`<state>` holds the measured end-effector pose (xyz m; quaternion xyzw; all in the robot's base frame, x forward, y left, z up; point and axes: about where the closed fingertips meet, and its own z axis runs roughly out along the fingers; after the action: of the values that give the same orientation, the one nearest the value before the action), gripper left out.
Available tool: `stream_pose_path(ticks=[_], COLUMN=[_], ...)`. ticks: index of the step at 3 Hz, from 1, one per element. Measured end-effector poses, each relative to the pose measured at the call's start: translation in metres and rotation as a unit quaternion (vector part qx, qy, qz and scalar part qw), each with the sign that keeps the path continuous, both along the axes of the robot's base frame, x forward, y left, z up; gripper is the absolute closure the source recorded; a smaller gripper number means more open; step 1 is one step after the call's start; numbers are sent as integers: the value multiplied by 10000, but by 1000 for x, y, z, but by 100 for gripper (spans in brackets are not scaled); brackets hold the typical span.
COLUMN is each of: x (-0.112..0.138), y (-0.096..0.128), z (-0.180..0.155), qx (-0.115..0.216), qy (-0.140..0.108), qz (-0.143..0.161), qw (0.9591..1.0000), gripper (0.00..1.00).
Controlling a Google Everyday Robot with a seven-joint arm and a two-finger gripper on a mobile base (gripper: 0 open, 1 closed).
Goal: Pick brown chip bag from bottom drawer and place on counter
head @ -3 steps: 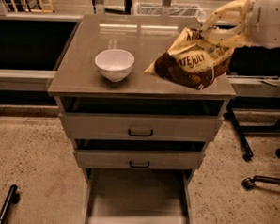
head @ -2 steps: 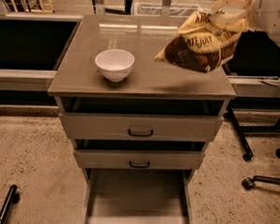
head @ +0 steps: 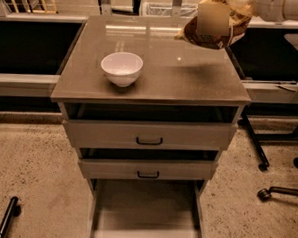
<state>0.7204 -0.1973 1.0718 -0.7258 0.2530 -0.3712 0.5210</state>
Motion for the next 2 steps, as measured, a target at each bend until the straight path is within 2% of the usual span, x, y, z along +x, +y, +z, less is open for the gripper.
stream_pose_path(ticks=[1, 2], x=[41, 81], y=[2, 10], z=[-4, -8], qx=[40, 112], qy=[-330, -671], qz=[-323, -596], qw=[9989, 9959], gripper=[100, 100])
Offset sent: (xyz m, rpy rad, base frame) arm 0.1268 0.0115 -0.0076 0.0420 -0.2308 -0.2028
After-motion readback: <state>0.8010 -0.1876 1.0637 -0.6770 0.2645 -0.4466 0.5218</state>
